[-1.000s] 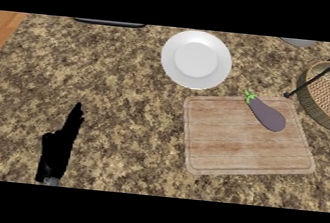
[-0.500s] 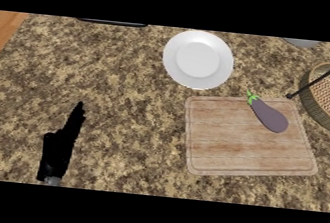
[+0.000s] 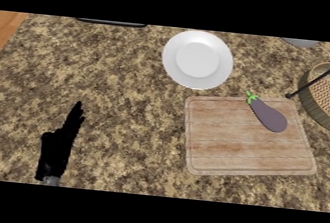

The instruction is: Pick the croissant from the cutting board and place it in the tiered basket

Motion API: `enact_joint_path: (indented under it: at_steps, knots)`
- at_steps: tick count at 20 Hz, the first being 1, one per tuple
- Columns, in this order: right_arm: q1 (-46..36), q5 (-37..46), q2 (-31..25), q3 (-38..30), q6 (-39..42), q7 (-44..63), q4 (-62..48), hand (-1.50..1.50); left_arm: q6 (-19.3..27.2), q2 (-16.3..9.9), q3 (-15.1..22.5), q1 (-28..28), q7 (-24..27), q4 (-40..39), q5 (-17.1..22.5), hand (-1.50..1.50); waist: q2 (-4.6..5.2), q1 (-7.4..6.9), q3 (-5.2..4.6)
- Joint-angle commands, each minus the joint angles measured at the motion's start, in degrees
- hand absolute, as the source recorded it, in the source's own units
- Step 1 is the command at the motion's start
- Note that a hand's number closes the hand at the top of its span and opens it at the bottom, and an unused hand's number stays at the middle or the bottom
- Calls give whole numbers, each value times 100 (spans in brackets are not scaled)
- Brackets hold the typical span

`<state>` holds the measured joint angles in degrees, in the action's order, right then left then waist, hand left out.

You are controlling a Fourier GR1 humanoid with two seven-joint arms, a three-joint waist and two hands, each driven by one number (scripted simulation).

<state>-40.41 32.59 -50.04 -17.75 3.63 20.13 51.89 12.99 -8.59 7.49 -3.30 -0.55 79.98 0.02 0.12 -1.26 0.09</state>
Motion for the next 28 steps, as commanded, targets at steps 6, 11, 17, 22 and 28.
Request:
enact_joint_path:
  at_steps: [6, 11, 17, 22, 28]
  knots:
    - [-337, -697, 687, -702, -437, -582, -1242, -150, -3, 49, -20, 39, -12, -98, -69, 0, 37, 10, 4]
    - [-781, -1120, 870, -1106, -602, -598, -1426, -150, -40, 76, -47, -144, 121, -144, -35, 0, 30, -17, -4]
    - [-617, -1764, 836, -1874, -1033, -1507, -1586, -150, 26, 84, 119, -268, -233, 300, -172, 0, 13, 23, 1]
    - [-546, -1856, 156, -2346, -1703, -1404, -1406, -150, 119, 168, -57, -61, -27, -68, -164, 0, 5, 95, -5]
    - [261, -2174, -836, -3009, -1499, -931, -1239, -150, -24, 56, -180, -257, 14, -81, -44, 0, -39, 283, -13]
